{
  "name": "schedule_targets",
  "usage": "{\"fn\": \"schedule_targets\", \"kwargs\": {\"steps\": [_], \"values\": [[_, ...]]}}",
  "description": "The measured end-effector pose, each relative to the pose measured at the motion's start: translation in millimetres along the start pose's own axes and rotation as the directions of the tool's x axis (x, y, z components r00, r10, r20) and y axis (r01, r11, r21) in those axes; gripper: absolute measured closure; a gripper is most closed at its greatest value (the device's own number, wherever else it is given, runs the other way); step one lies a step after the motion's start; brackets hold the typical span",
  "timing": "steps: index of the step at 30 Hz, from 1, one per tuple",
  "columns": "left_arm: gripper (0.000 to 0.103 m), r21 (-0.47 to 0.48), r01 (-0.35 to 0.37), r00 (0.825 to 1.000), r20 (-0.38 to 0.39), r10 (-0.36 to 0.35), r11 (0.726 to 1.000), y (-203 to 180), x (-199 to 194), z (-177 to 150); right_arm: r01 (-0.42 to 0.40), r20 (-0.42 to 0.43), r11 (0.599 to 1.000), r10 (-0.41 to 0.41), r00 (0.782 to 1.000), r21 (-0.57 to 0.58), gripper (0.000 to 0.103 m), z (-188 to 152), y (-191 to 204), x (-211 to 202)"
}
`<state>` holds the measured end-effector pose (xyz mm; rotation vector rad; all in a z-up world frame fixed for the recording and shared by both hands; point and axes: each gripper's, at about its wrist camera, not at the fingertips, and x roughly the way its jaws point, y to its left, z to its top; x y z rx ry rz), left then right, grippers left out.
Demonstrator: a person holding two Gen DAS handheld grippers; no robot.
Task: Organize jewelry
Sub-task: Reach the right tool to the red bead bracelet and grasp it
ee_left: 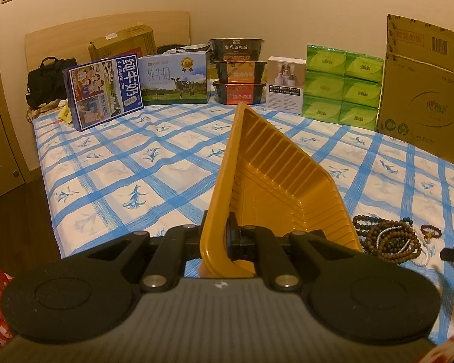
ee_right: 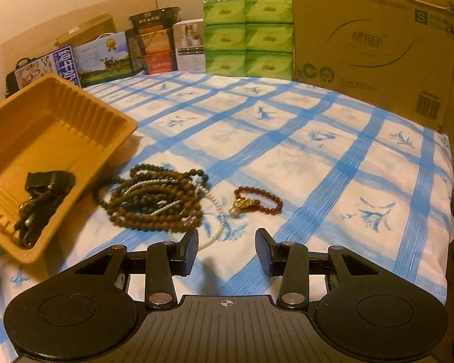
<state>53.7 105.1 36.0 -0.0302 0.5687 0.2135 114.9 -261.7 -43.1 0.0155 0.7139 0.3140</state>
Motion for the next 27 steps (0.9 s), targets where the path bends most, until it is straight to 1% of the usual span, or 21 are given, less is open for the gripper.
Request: {"fn": "schedule_targets", "kwargs": {"steps": [8,15,19,23,25,26,27], "values": [[0.096,0.0,0.0,1.0,0.0,0.0,1.0,0,0,0,0.055,0.009,0.998,-0.055,0.998,-0.018,0.061,16,-14,21],[0.096,0.003,0.0,1.0,0.001,0.0,1.0,-2,0,1,0.036,-0.005,0.999,-0.036,0.999,-0.016,0.061,26,-17,40],[0.097,0.002,0.0,1.0,-0.001,0.0,1.0,-2,0,1,0.032,-0.02,0.998,-0.033,0.999,-0.05,0.061,26,-11,52],[0.097,0.0,-0.001,1.0,0.0,0.001,1.0,-2,0,0,0.037,-0.027,0.998,-0.038,0.999,-0.042,0.061,25,-11,59],[0.097,0.001,-0.002,1.0,0.0,0.002,1.0,-2,0,1,0.036,-0.025,0.998,-0.037,0.999,-0.042,0.068,25,-11,60],[0.097,0.001,-0.001,1.0,0.0,0.001,1.0,-2,0,0,0.032,-0.025,0.999,-0.033,0.999,-0.044,0.077,25,-11,60],[0.097,0.001,-0.001,1.0,0.0,0.001,1.0,-2,0,0,0.029,-0.025,0.998,-0.03,0.999,-0.047,0.077,25,-11,60]]}}
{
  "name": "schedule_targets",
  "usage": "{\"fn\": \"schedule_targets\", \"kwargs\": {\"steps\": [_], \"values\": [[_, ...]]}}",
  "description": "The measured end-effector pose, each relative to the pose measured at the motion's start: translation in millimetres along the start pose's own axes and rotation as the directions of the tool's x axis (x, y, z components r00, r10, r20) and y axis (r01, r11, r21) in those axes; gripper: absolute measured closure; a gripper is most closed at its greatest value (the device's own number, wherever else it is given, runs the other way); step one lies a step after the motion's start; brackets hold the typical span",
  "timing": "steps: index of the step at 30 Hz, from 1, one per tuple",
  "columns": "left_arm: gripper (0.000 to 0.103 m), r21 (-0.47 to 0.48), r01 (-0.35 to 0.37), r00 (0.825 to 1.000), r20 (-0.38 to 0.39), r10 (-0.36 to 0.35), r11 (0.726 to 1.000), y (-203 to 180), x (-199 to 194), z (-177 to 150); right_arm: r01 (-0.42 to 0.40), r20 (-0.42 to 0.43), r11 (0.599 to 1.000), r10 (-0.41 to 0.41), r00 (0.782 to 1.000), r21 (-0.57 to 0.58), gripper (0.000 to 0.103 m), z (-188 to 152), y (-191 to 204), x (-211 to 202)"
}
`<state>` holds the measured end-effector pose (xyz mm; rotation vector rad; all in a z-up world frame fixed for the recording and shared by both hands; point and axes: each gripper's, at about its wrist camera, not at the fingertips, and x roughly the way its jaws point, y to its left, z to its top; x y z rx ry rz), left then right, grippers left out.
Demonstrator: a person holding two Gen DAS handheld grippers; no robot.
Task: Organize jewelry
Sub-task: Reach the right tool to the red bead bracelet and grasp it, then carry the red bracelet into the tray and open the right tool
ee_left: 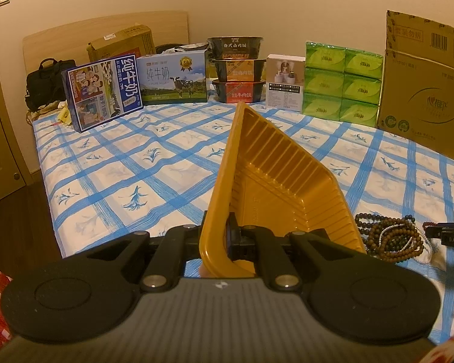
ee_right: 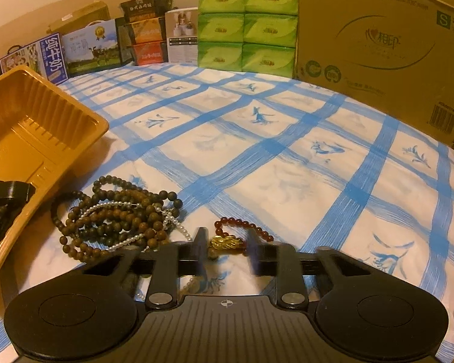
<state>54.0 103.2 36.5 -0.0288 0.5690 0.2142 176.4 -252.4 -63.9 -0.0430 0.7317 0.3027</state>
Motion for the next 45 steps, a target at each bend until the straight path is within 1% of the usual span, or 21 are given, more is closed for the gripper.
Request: {"fn": "schedule_targets", "kwargs": {"steps": [5,9,15,20,26,32,36,38,41,45], "values": [[0.097,0.0,0.0,1.0,0.0,0.0,1.0,0,0,0,0.008,0.022,1.0,-0.008,1.0,-0.015,0.078,-1,2,-9],[0.097,0.003,0.002,1.0,0.001,-0.002,1.0,-1,0,1,0.026,0.062,0.999,-0.024,0.998,-0.039,0.078,-3,3,-27],[0.096,0.002,0.002,1.0,0.001,-0.002,1.0,-1,0,1,0.023,0.112,1.0,-0.021,0.994,-0.02,0.078,2,-2,-58],[0.096,0.003,0.004,1.0,0.003,-0.004,1.0,-1,0,2,0.011,0.149,1.0,-0.008,0.989,-0.021,0.078,9,-3,-84],[0.096,0.004,0.005,1.0,0.003,-0.005,1.0,-2,0,2,-0.018,0.176,0.998,0.029,0.984,-0.064,0.078,17,9,-101],[0.096,0.004,0.005,1.0,0.003,-0.005,1.0,-2,0,2,-0.087,0.192,0.991,0.106,0.976,-0.106,0.078,26,33,-107],[0.096,0.004,0.004,1.0,0.003,-0.004,1.0,-2,0,2,-0.164,0.182,0.978,0.186,0.966,-0.131,0.078,30,57,-103],[0.096,0.005,0.004,1.0,0.003,-0.004,1.0,-2,0,2,-0.203,0.175,0.969,0.227,0.958,-0.143,0.078,33,70,-101],[0.096,0.003,0.004,1.0,0.003,-0.004,1.0,-2,0,2,-0.269,0.167,0.951,0.293,0.941,-0.154,0.078,38,91,-98],[0.096,0.002,0.006,1.0,0.003,-0.006,1.0,-3,-1,2,-0.34,0.155,0.918,0.373,0.915,-0.202,0.078,44,121,-94]]}}
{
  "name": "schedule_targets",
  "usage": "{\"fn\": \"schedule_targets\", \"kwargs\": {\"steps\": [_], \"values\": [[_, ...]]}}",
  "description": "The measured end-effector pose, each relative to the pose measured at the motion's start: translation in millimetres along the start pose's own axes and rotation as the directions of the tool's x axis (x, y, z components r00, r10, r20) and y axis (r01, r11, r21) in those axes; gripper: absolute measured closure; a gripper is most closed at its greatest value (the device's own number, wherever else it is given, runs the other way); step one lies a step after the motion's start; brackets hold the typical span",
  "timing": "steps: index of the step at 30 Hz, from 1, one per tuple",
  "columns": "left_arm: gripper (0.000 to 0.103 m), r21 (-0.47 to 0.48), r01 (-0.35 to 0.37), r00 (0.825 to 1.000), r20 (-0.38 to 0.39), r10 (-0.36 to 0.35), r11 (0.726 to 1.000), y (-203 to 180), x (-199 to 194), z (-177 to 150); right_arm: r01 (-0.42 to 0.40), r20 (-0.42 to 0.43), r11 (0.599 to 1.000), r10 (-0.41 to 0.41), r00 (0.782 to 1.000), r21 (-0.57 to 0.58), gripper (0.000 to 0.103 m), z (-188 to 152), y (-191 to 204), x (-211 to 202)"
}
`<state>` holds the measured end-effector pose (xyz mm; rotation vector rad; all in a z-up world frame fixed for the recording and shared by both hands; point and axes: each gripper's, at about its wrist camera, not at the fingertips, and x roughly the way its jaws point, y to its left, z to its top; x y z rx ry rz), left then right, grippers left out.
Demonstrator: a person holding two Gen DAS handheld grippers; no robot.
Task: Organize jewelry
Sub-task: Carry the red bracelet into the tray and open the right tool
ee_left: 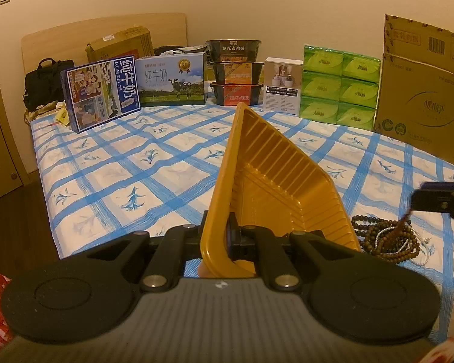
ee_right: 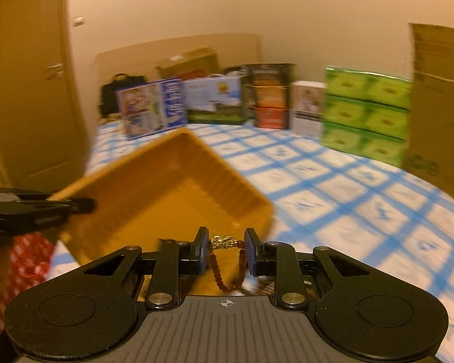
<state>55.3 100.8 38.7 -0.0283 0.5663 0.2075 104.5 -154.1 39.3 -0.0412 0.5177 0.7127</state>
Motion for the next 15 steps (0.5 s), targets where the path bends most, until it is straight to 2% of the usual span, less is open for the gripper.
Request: {"fn": "schedule_targets", "kwargs": {"steps": [7,15], "values": [[0.096,0.0,0.001,1.0,0.001,-0.001,1.0,0,0,1,-0.097,-0.01,0.995,0.097,0.995,-0.033,0.078,8,33,30],[0.096,-0.003,0.002,1.0,0.0,-0.002,1.0,0,0,1,-0.145,-0.062,0.988,0.142,0.988,-0.054,0.077,1,50,57]]}}
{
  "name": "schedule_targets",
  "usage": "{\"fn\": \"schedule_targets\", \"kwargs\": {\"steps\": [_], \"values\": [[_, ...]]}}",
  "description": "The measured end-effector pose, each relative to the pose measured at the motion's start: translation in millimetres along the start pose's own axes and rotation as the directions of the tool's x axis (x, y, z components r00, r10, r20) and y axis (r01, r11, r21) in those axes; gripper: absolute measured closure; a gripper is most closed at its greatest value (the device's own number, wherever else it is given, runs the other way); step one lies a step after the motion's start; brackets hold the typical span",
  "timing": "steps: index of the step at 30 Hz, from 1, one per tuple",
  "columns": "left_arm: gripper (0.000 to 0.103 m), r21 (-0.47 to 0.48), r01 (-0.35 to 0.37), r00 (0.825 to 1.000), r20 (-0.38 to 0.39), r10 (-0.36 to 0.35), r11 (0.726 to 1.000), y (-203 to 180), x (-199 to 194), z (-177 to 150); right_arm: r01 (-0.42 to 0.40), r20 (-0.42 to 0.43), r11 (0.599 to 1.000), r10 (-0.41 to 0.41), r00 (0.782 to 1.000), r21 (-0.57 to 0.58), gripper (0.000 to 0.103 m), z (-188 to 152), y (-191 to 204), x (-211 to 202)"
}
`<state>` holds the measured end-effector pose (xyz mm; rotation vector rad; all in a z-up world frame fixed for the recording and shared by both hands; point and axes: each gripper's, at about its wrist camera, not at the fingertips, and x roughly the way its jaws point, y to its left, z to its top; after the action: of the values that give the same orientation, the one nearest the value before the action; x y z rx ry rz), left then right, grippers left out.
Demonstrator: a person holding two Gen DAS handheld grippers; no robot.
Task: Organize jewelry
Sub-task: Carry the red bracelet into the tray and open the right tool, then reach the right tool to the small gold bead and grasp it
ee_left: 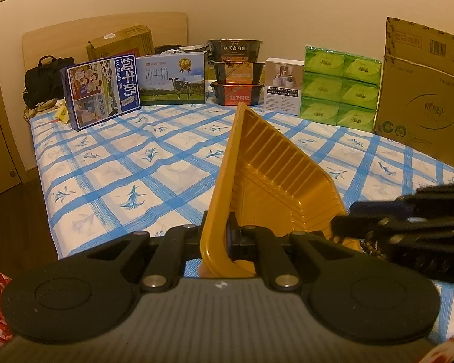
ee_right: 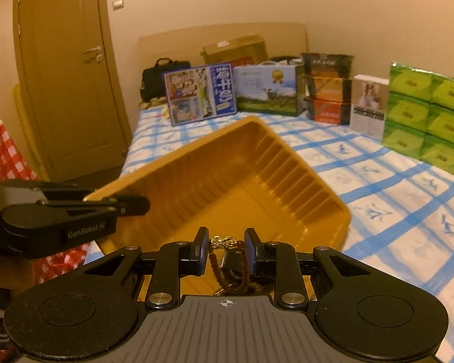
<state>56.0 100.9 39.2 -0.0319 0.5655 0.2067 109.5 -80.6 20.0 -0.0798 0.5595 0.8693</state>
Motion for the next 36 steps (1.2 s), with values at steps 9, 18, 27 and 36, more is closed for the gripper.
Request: {"fn": "schedule_targets", "kwargs": {"steps": [9,18,27,36], "values": [[0.096,-0.005,0.002,1.0,-0.001,-0.002,1.0,0,0,-1,0.043,-0.002,0.999,-0.043,0.999,0.033,0.055,-16,-12,-11],[0.096,-0.005,0.0,1.0,-0.002,0.0,1.0,2,1,-2,0.238,-0.103,0.956,-0.223,0.969,0.171,0.054,-74,-70,-56],[0.096,-0.004,0.0,1.0,-0.001,0.0,1.0,2,1,-3,0.398,-0.155,0.881,-0.369,0.916,0.255,0.054,-104,-116,-95],[0.096,-0.005,-0.001,1.0,0.0,0.001,1.0,1,1,-3,0.434,-0.149,0.865,-0.408,0.901,0.254,0.055,-100,-132,-93]]}}
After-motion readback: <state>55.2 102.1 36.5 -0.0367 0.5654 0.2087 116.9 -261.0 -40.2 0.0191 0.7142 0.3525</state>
